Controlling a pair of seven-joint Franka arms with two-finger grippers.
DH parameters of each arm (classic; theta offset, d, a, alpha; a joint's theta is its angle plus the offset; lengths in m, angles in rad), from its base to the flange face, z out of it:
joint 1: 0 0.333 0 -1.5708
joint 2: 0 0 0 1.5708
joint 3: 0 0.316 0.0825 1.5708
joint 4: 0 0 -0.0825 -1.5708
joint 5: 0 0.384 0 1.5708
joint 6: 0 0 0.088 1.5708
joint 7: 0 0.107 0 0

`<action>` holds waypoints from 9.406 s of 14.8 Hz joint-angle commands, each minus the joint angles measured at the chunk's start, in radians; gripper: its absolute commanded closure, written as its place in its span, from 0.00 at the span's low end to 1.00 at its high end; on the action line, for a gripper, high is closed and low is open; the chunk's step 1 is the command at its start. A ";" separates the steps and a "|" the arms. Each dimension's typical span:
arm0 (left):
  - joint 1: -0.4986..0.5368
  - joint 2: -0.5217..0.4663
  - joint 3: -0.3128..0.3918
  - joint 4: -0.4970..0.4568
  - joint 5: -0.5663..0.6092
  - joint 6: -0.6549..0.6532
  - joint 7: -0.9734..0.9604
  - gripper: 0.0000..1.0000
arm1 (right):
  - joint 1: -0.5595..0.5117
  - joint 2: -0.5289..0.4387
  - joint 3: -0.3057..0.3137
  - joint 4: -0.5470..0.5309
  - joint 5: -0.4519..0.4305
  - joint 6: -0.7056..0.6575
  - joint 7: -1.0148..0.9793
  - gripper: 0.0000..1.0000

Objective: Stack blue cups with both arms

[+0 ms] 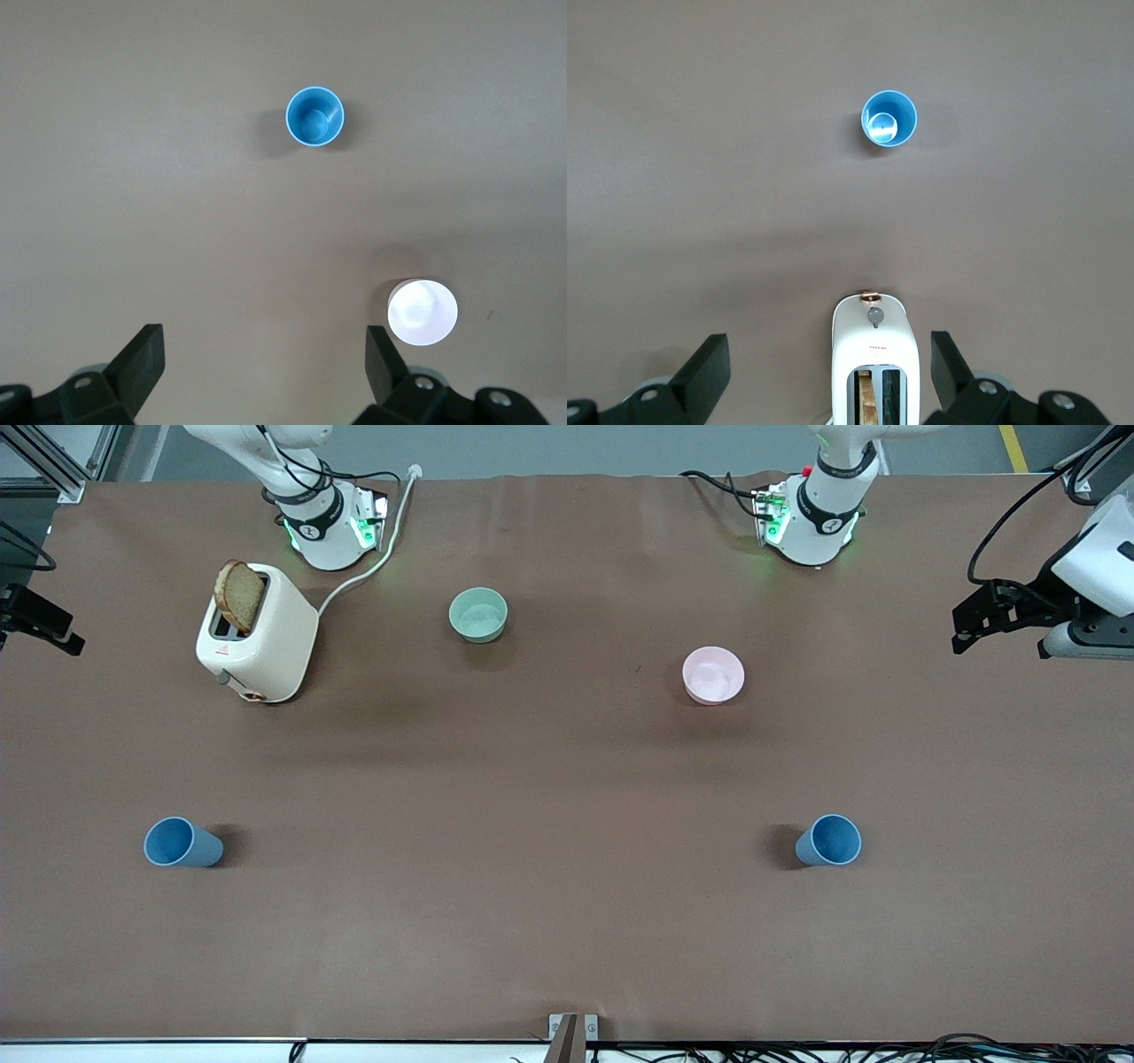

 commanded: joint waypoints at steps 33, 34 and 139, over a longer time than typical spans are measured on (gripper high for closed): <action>-0.002 0.628 -0.010 -0.074 0.008 0.757 -0.051 0.99 | -0.182 0.711 0.016 0.047 0.108 0.708 -0.517 0.02; -0.009 0.613 -0.013 -0.074 0.008 0.750 -0.062 0.99 | -0.185 0.725 0.018 0.044 0.109 0.717 -0.517 0.04; -0.037 -0.007 -0.032 -0.019 0.011 0.029 -0.160 0.00 | 0.070 0.000 -0.018 0.067 0.017 -0.130 0.072 0.00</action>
